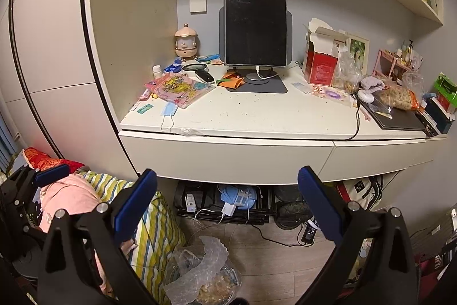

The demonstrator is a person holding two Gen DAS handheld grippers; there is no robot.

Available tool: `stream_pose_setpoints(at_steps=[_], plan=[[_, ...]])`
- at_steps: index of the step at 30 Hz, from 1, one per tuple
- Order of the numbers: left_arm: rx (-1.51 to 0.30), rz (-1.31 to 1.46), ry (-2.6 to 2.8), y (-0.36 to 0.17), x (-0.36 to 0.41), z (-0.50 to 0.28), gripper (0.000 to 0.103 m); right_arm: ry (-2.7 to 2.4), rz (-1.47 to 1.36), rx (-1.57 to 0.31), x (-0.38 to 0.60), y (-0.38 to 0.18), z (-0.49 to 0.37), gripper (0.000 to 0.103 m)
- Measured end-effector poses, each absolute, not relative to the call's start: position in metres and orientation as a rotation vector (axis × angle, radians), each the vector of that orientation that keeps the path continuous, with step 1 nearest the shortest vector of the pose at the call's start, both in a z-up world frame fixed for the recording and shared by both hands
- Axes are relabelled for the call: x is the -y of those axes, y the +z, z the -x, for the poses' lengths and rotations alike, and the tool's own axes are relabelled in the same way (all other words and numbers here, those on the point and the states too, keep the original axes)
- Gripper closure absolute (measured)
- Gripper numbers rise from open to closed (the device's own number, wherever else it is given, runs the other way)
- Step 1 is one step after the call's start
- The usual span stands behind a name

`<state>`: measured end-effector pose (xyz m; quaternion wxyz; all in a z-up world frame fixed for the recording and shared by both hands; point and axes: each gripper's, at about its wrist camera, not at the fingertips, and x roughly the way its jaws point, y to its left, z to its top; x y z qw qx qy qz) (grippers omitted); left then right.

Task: Collect trash
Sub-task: 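Raise the right tool back up toward the desk, then move the right tool to the orange and green paper and close on it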

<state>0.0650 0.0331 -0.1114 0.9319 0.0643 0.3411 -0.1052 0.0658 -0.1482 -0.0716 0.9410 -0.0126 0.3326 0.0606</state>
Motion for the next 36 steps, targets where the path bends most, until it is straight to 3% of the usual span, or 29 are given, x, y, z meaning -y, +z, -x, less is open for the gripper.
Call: stream_pose_setpoints(at_steps=[12,36], plan=[[-0.704,-0.11,-0.147,-0.12,-0.024,-0.131,0.006,0.178,0.033,-0.678,0.153,-0.085,-0.133,0.007],[-0.7,-0.202,-0.086,-0.133,0.059,-0.35,0.006,0.294,0.052,-0.777,0.183,-0.126,-0.392,0.007]])
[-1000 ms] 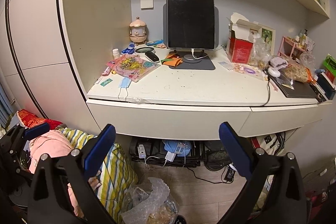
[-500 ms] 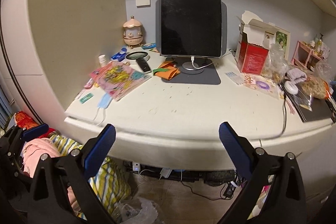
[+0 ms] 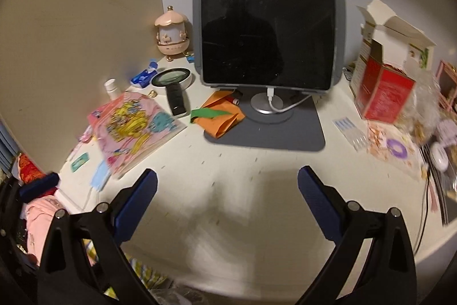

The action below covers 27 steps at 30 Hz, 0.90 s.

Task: Collect trash
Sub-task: 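Move the right tool to the orange and green paper and close on it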

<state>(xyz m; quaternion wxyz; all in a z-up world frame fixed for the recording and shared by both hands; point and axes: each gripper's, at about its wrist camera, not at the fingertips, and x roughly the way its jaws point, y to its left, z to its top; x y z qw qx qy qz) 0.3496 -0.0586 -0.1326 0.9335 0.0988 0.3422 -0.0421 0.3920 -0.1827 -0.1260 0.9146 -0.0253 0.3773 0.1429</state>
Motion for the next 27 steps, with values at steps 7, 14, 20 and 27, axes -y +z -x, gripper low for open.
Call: stream_pose_setpoints(at_steps=[7,14,20,27], plan=[[-0.737,-0.176,-0.081,-0.143,0.051,-0.395,0.006,0.319,0.055,-0.812,0.175,-0.146,-0.445,0.007],[-0.762,-0.087,-0.088,-0.159,0.034,-0.422,0.006,0.313,0.021,-0.863,0.162,-0.167,-0.481,0.007],[-0.769,-0.094,-0.091,-0.174,0.028,-0.437,0.006,0.305,0.025,-0.879,0.153,-0.183,-0.5,0.007],[-0.757,-0.132,-0.114,-0.179,0.034,-0.452,0.006,0.305,0.033,-0.865,0.149,-0.193,-0.512,0.007]])
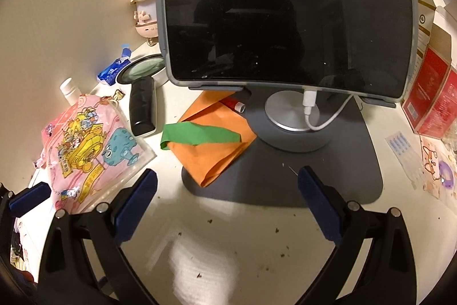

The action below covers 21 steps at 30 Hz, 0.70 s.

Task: Collect trash
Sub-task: 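Move the right tool to the orange and green paper and close on it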

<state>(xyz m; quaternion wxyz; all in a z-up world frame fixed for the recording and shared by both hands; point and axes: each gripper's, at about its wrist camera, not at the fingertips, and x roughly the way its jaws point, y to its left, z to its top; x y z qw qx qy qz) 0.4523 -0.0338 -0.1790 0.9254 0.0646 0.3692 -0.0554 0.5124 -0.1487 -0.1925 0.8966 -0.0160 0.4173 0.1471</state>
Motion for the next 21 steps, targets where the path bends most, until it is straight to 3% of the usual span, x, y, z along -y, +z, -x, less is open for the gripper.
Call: stream_pose_setpoints(at_steps=[6,9,13,21], plan=[[-0.76,-0.12,-0.116,-0.184,0.033,-0.462,0.006,0.318,0.053,-0.856,0.143,-0.2,-0.519,0.008],[-0.762,-0.106,-0.111,-0.186,0.033,-0.463,0.006,0.327,0.064,-0.859,0.138,-0.205,-0.524,0.028],[-0.76,-0.1,-0.112,-0.187,0.035,-0.463,0.006,0.344,0.041,-0.869,0.134,-0.207,-0.532,0.031],[-0.763,-0.102,-0.115,-0.185,0.037,-0.464,0.006,0.372,0.055,-0.893,0.128,-0.209,-0.533,0.06]])
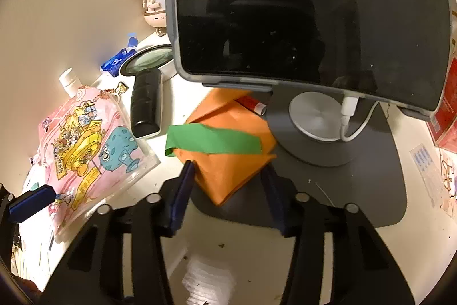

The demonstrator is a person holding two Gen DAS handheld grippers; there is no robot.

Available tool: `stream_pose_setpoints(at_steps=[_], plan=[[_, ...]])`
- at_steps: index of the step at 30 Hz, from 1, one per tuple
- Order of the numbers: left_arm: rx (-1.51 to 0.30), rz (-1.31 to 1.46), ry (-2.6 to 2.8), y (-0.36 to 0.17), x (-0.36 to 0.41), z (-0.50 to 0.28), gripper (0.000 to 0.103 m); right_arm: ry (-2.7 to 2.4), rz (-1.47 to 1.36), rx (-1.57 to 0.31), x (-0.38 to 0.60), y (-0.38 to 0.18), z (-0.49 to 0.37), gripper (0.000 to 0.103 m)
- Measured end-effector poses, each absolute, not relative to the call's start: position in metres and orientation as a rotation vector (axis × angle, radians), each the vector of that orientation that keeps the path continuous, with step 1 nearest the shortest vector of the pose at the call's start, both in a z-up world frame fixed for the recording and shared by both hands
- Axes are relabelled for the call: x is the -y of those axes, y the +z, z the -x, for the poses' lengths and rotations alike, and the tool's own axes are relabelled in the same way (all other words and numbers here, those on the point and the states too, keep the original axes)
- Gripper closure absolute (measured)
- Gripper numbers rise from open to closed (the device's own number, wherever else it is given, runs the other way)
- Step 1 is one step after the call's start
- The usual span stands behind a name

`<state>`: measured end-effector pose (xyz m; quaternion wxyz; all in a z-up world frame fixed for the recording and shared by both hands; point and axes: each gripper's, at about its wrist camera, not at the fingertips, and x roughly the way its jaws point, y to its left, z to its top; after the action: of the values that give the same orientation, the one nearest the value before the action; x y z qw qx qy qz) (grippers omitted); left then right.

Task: Collect trash
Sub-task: 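Move the right tool to the orange and green paper and close on it, then carry the held orange paper with the right tool down over the bin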

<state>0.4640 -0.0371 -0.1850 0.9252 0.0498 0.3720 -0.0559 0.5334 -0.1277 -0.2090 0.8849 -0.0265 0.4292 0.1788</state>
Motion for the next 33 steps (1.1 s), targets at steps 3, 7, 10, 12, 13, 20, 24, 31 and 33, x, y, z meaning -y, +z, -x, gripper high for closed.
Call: stream_pose_setpoints(at_steps=[3,7,10,12,13,20,24,31,33], plan=[[-0.762,-0.107,-0.116,-0.184,0.037,-0.465,0.006,0.392,0.057,-0.891,0.127,-0.208,-0.532,0.071],[-0.765,-0.103,-0.112,-0.185,0.036,-0.465,0.006,0.422,0.053,-0.887,0.126,-0.206,-0.53,0.09],[-0.767,-0.09,-0.113,-0.185,0.035,-0.465,0.006,0.436,0.051,-0.88,0.127,-0.203,-0.527,0.093],[-0.767,-0.087,-0.113,-0.184,0.034,-0.464,0.006,0.44,0.046,-0.878,0.132,-0.201,-0.524,0.094],[-0.767,-0.087,-0.112,-0.184,0.034,-0.464,0.006,0.444,0.043,-0.879,0.133,-0.199,-0.522,0.094],[-0.763,-0.078,-0.112,-0.18,0.032,-0.458,0.006,0.47,0.037,-0.867,0.14,-0.188,-0.501,0.095],[-0.758,-0.08,-0.12,-0.177,0.034,-0.447,0.006,0.475,0.029,-0.857,0.151,-0.178,-0.479,0.095],[-0.76,-0.087,-0.152,-0.172,0.042,-0.42,0.006,0.471,0.014,-0.846,0.16,-0.162,-0.435,0.095],[-0.758,-0.093,-0.162,-0.169,0.045,-0.411,0.006,0.469,0.014,-0.84,0.163,-0.157,-0.423,0.095]])
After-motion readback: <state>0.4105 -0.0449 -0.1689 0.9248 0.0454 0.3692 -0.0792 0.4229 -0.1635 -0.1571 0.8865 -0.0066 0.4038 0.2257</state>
